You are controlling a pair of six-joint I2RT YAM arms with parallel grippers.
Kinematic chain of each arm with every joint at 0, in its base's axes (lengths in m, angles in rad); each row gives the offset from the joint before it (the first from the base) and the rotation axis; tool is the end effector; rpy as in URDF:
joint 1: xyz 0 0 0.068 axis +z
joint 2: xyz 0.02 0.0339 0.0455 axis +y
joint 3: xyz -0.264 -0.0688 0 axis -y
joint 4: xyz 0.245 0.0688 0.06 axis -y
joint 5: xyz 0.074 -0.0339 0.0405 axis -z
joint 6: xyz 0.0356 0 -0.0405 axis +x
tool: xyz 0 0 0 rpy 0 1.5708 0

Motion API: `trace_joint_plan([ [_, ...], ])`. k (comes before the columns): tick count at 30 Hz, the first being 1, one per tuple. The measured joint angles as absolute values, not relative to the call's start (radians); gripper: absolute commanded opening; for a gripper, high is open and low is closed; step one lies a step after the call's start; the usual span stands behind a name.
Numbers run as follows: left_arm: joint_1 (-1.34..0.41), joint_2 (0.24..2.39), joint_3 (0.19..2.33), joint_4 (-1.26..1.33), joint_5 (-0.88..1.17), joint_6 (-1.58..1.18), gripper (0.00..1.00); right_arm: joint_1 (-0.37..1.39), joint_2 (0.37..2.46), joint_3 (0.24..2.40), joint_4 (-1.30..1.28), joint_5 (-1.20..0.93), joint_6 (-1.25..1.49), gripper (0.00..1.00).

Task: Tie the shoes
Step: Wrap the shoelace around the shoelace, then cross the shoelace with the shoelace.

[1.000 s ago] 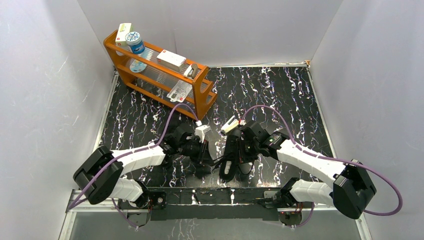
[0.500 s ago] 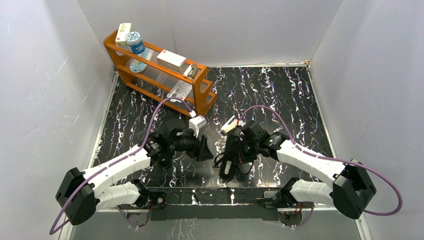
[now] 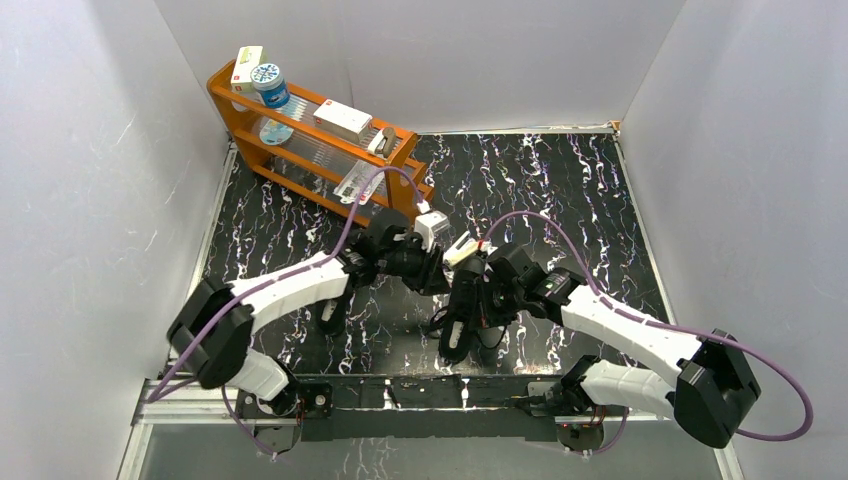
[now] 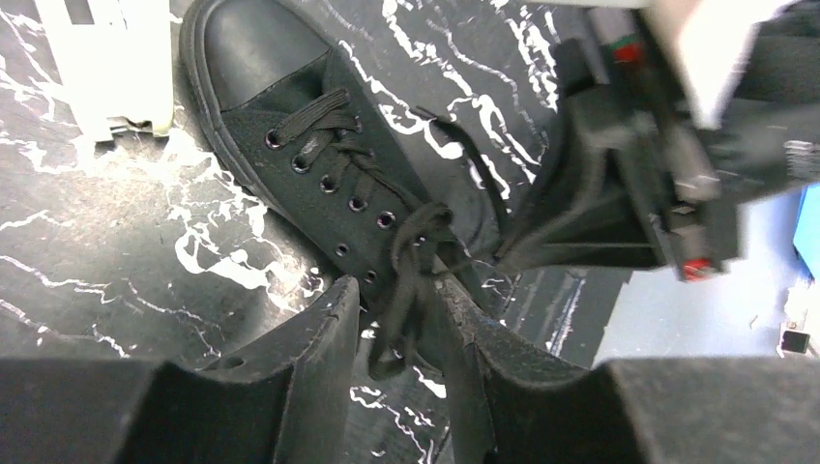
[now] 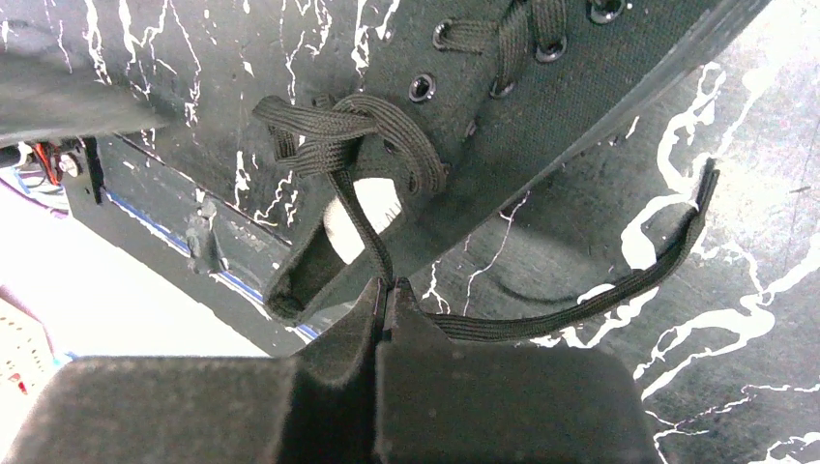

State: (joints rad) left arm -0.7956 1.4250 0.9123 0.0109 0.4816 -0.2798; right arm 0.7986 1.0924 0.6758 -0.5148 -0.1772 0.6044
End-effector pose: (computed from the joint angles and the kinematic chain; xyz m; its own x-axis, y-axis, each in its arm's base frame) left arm 0.2102 -0.2381 0.2560 -0.5769 0.2390 -0.7811 0.7886 0.4122 -0.4563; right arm 0.1433 0.1561 0.2161 -0.9031 -0.1256 -0.4106 -0.3225 0.8298 0.4555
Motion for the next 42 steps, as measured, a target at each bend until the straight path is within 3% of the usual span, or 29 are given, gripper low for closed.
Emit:
trace_joint_plan([
  [5, -0.796, 1.587, 0.939, 0.056, 0.525, -0.271, 0.37, 0.799, 1.074, 0.656, -0.525, -0.170, 0.611, 0.02],
  [13, -0.809, 1.721, 1.012, 0.129, 0.612, -0.261, 0.35, 0.799, 1.056, 0.648, -0.529, -0.166, 0.621, 0.03],
  [21, -0.845, 1.766, 1.014, 0.176, 0.659, -0.269, 0.25, 0.799, 1.053, 0.648, -0.529, -0.166, 0.625, 0.03],
  [28, -0.853, 1.777, 1.014, 0.187, 0.656, -0.271, 0.01, 0.799, 1.053, 0.648, -0.528, -0.167, 0.625, 0.03],
  [42, -0.854, 1.703, 1.003, 0.193, 0.636, -0.293, 0.00, 0.796, 1.069, 0.649, -0.521, -0.169, 0.633, 0.04],
])
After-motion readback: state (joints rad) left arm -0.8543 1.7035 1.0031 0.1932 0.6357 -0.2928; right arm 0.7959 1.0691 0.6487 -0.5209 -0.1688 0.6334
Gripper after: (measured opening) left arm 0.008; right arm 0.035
